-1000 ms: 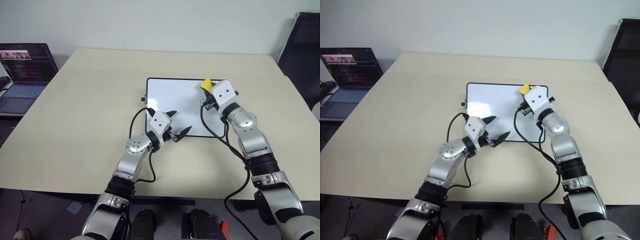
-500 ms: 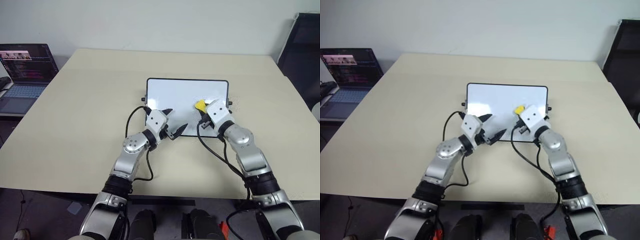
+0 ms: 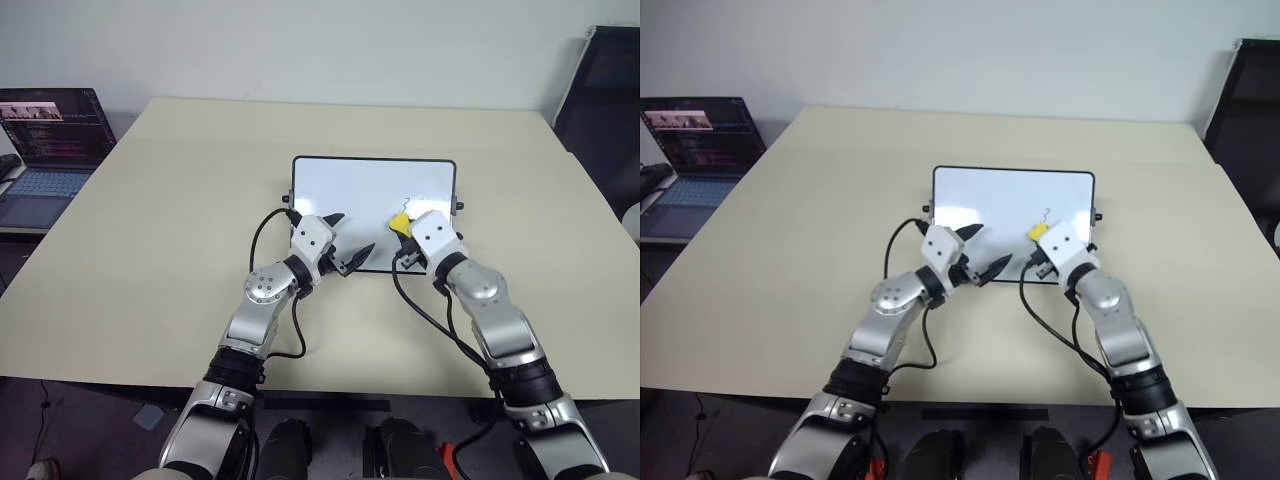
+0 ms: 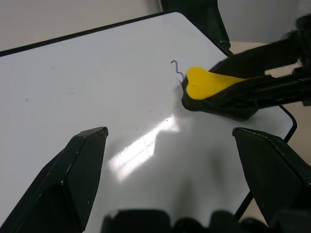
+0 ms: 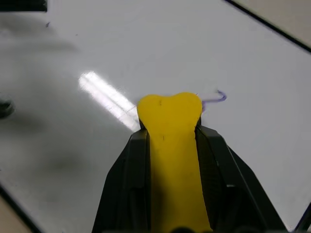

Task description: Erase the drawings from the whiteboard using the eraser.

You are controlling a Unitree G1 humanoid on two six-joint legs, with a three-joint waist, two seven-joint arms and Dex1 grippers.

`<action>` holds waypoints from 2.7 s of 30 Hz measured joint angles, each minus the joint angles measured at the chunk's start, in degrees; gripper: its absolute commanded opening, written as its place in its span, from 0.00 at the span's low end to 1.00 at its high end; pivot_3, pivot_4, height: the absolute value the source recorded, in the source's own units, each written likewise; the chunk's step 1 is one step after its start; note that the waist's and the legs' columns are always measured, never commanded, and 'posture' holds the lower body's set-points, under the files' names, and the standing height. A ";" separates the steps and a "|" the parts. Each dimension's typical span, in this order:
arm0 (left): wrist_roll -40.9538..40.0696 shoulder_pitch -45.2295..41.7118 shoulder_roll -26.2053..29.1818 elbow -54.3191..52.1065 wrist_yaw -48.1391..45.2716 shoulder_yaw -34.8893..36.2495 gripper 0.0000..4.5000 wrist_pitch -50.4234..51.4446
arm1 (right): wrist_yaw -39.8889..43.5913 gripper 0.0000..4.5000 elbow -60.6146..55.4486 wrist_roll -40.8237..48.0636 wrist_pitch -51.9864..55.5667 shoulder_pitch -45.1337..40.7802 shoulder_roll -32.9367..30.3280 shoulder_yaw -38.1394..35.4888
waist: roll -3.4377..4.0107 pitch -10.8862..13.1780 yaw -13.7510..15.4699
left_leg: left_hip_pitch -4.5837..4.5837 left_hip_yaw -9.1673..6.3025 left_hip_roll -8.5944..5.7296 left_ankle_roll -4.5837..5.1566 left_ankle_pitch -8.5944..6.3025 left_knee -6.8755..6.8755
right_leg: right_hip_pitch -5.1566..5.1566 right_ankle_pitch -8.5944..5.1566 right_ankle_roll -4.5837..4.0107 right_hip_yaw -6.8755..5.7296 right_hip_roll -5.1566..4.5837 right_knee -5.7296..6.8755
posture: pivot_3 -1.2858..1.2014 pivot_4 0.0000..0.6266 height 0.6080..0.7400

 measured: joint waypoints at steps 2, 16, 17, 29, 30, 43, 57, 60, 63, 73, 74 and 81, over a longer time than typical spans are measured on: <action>0.00 -0.04 0.01 0.03 -0.01 0.00 1.00 -0.01 | -0.69 0.22 2.66 0.19 -2.41 -3.72 -0.20 -1.12 | 0.00 0.00 0.03 | -0.01 0.00 -0.01 0.00 0.00 -0.04 | -0.01 0.00 0.00 0.00 0.00 -0.03 | 0.52 0.24 1.00; -0.01 -0.11 0.38 0.02 0.04 0.04 1.00 -0.01 | -2.00 0.22 12.13 -1.69 -4.16 -10.03 -1.80 -1.34 | 0.00 -0.01 0.09 | -0.01 -0.01 0.01 0.00 0.00 -0.03 | 0.01 0.00 -0.01 0.00 -0.02 -0.01 | 0.52 0.24 1.00; 0.00 -0.11 0.45 0.02 0.05 0.05 1.00 -0.01 | -1.86 0.22 11.06 -2.18 -3.61 -9.28 -1.85 -1.04 | 0.00 -0.01 0.10 | -0.02 0.00 0.01 0.00 0.00 -0.02 | 0.01 0.00 -0.01 0.00 -0.02 -0.01 | 0.52 0.24 1.00; -0.02 -0.11 0.36 -0.03 0.07 0.06 1.00 -0.01 | -1.01 0.22 -2.86 -2.84 5.22 1.57 -1.37 2.00 | 0.00 -0.03 0.05 | 0.16 -0.03 0.01 0.01 0.00 0.05 | 0.22 0.01 0.01 -0.02 -0.01 0.00 | 0.52 0.24 1.00; -0.03 -0.11 0.34 -0.03 0.06 0.06 1.00 -0.01 | -1.01 0.22 -3.87 -3.02 5.82 2.41 -1.26 2.24 | -0.01 -0.03 0.07 | 0.15 -0.05 0.01 0.01 0.00 0.05 | 0.22 0.01 0.01 -0.04 -0.01 -0.01 | 0.52 0.24 1.00; -0.03 -0.11 -0.20 -0.03 0.01 -0.01 1.00 -0.01 | -0.04 0.22 -6.37 -2.44 7.15 4.67 -1.16 2.97 | -0.02 -0.03 -0.06 | 0.16 -0.01 0.00 0.02 0.01 0.06 | 0.22 0.02 0.03 0.00 0.00 -0.02 | 0.52 0.24 1.00; -0.03 -0.19 -0.27 -0.03 -0.03 -0.11 1.00 -0.02 | -5.04 0.22 11.95 -2.58 -4.92 -9.29 -1.86 -1.27 | -0.01 -0.03 0.08 | 0.01 0.00 -0.01 0.04 0.02 -0.02 | 0.05 0.02 0.02 0.00 -0.03 -0.04 | 0.52 0.24 1.00; -0.03 -0.19 -0.21 -0.03 -0.03 -0.11 1.00 -0.02 | -5.13 0.22 12.02 -3.79 -4.68 -9.25 -2.29 -0.85 | -0.01 -0.03 0.08 | 0.03 -0.01 -0.02 0.04 0.02 0.01 | 0.08 0.03 0.03 0.00 -0.03 -0.01 | 0.52 0.24 1.00; -0.03 -0.19 -0.08 -0.11 -0.01 -0.09 1.00 -0.02 | -5.34 0.22 10.94 -5.08 -4.12 -8.58 -2.66 -0.02 | -0.01 -0.03 0.09 | 0.05 -0.03 -0.02 0.04 0.02 0.02 | 0.12 0.03 0.03 -0.02 -0.03 -0.02 | 0.52 0.24 1.00; -0.04 -0.19 0.38 -0.75 0.06 -0.04 1.00 0.03 | -4.73 0.22 1.71 -7.08 0.20 -0.89 -1.00 2.23 | -0.01 -0.04 0.02 | 0.15 -0.04 0.01 0.04 0.02 0.02 | 0.21 0.03 0.03 -0.02 -0.01 -0.01 | 0.52 0.24 1.00; -0.03 -0.19 0.44 -0.75 0.09 -0.01 1.00 0.02 | -4.53 0.22 0.36 -7.16 0.70 0.40 -0.51 2.83 | -0.01 -0.04 -0.01 | 0.15 -0.03 0.01 0.04 0.02 0.02 | 0.20 0.03 0.03 -0.01 -0.01 -0.02 | 0.52 0.24 1.00; -0.03 -0.18 0.94 -0.75 0.20 0.09 1.00 0.02 | -3.42 0.22 -1.95 -7.59 2.14 2.68 -0.14 4.64 | -0.02 -0.04 0.05 | 0.18 -0.03 -0.01 0.06 0.04 0.09 | 0.26 0.04 0.06 -0.01 -0.01 -0.02 | 0.52 0.24 1.00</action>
